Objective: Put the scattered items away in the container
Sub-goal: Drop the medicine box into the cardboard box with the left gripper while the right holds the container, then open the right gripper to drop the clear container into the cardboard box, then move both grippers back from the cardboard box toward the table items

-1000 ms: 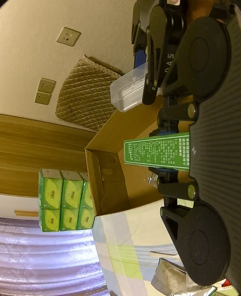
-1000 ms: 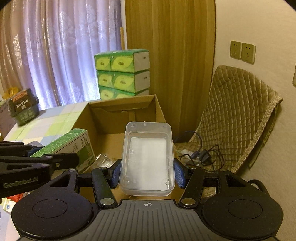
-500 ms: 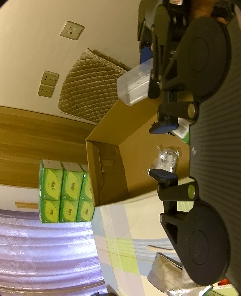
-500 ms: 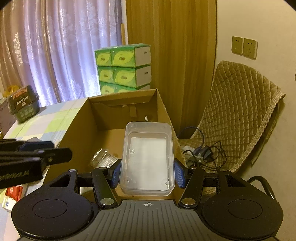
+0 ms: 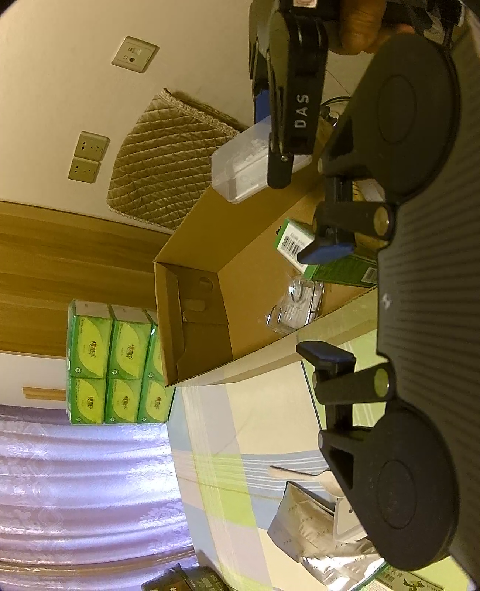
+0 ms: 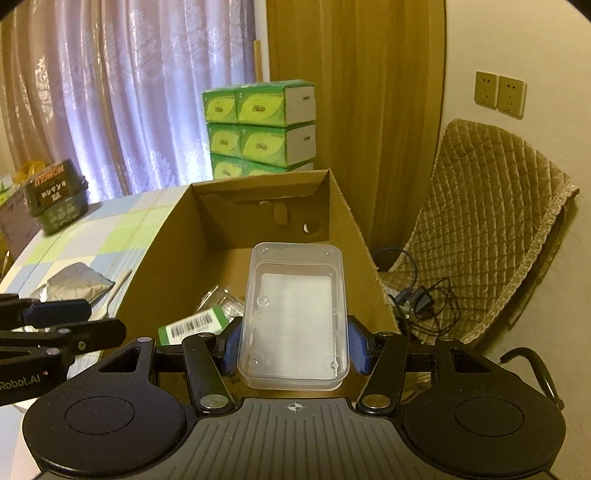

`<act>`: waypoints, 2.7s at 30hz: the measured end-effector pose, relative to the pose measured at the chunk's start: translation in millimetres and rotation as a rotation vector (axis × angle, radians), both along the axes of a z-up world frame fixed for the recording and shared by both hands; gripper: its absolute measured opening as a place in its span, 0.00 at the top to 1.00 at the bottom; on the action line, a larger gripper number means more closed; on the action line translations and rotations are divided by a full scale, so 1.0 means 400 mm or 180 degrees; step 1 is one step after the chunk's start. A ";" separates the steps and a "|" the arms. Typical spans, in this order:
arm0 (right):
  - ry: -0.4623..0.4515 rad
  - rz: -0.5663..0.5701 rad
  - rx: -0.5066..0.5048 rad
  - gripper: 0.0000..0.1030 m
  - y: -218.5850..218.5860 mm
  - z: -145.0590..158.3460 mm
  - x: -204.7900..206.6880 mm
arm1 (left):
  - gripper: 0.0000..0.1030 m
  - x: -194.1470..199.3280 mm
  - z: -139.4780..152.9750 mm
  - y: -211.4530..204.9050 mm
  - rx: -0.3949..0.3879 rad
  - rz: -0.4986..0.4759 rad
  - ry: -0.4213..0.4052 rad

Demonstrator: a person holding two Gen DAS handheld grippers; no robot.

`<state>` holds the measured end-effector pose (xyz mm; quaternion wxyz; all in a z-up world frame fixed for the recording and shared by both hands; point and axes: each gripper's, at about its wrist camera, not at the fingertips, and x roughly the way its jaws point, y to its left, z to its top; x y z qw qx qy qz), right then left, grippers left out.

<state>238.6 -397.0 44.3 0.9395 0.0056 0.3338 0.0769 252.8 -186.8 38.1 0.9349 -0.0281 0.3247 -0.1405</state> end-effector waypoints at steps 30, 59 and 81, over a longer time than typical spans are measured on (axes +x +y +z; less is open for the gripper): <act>-0.0039 0.0033 0.0013 0.06 0.025 -0.012 0.011 | 0.39 -0.028 -0.025 0.051 -0.0060 0.0132 0.0088; -0.0208 0.0386 0.0126 0.05 0.228 0.106 -0.226 | 0.09 -0.375 -0.093 0.366 0.0245 0.0883 0.0262; 0.0244 0.1012 0.0142 0.05 0.487 -0.007 -0.215 | 0.07 -0.414 -0.171 0.497 0.0342 0.1148 0.0341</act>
